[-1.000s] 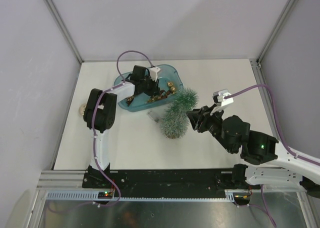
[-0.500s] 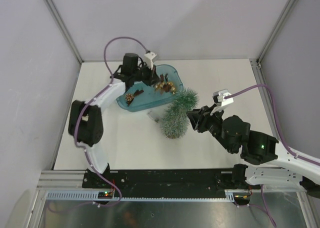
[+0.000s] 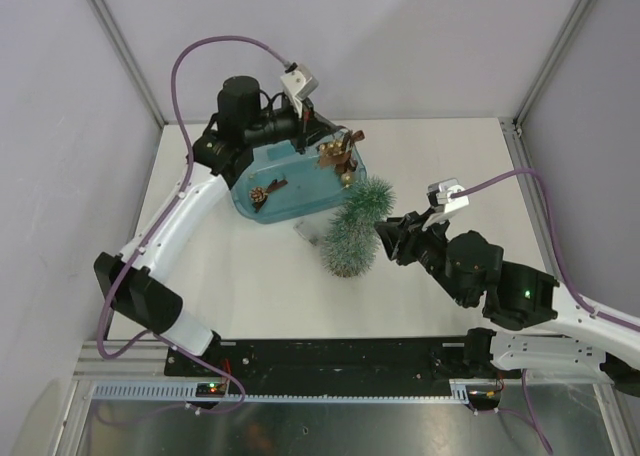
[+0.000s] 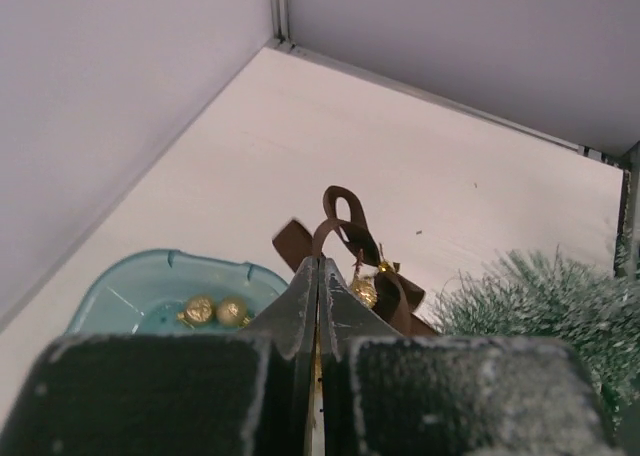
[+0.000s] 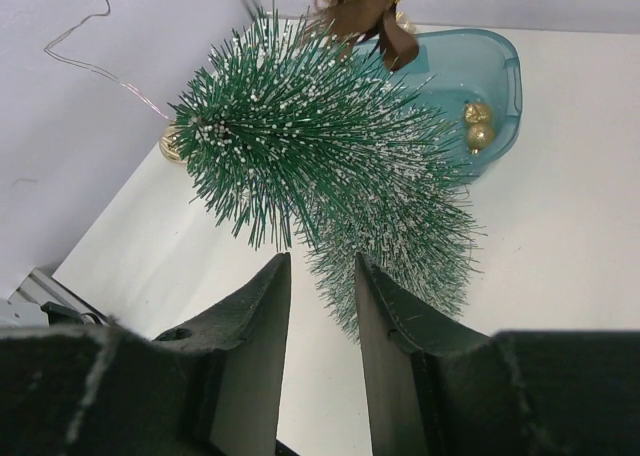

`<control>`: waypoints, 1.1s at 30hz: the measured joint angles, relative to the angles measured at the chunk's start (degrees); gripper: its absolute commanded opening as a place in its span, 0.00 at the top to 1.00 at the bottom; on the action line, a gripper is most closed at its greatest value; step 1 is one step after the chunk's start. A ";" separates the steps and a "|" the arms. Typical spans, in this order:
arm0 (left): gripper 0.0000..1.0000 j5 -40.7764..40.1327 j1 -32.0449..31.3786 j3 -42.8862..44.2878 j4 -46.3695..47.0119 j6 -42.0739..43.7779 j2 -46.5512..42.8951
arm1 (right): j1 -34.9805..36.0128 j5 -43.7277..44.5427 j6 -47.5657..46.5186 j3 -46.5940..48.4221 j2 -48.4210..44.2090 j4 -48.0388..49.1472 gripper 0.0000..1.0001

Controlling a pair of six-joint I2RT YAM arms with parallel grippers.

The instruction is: Decorate the small christmas tree

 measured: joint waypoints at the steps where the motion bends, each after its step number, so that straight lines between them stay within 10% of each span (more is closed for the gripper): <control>1: 1.00 -0.24 -0.50 1.46 -1.31 0.28 -0.02 | 0.00 0.00 -0.04 0.00 -0.11 0.00 0.63; 25: 1.00 7.23 -4.66 25.03 -8.50 -7.30 -3.32 | 0.55 0.09 -0.55 0.00 -0.42 0.28 0.64; 33: 1.00 -3.41 -3.91 21.42 -7.78 -7.34 -10.43 | 0.55 0.13 -0.66 0.00 -0.55 0.26 0.64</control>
